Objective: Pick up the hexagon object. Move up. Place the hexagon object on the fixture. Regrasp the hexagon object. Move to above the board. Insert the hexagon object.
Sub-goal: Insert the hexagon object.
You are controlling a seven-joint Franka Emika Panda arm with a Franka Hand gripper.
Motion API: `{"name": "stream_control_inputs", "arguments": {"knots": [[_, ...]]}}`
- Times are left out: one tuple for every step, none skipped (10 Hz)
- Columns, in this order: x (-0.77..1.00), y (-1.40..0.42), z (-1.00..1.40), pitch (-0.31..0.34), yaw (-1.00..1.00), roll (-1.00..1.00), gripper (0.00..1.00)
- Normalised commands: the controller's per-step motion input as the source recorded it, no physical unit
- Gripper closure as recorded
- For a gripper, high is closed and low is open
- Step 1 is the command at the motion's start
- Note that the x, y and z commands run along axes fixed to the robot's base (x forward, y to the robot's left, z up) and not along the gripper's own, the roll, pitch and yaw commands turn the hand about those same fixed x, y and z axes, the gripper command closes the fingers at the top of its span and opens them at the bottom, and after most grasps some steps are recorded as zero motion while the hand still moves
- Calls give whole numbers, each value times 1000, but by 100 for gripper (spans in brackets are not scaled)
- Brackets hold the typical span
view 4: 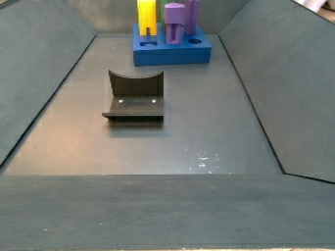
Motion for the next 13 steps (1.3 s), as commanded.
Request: {"name": "stream_control_inputs", "arguments": {"knots": [[0, 0, -43, 0, 0, 0, 100], [0, 23, 0, 0, 0, -17, 100], [0, 0, -23, 0, 9, 0, 100], [-111, 97, -57, -104, 103, -234, 100], [-323, 169, 0, -194, 103, -323, 100], [-440, 111, 0, -221, 91, -319, 100], [-526, 134, 0, -270, 80, -393, 100], [-629, 0, 0, -327, 69, -367, 100], [-740, 0, -120, -339, 74, -310, 100], [-743, 0, -200, -323, 86, -276, 100], [-591, -54, -394, -286, 66, -179, 100], [-537, -77, -520, -236, 17, -141, 100], [-306, -123, -720, -157, 9, -101, 100]]}}
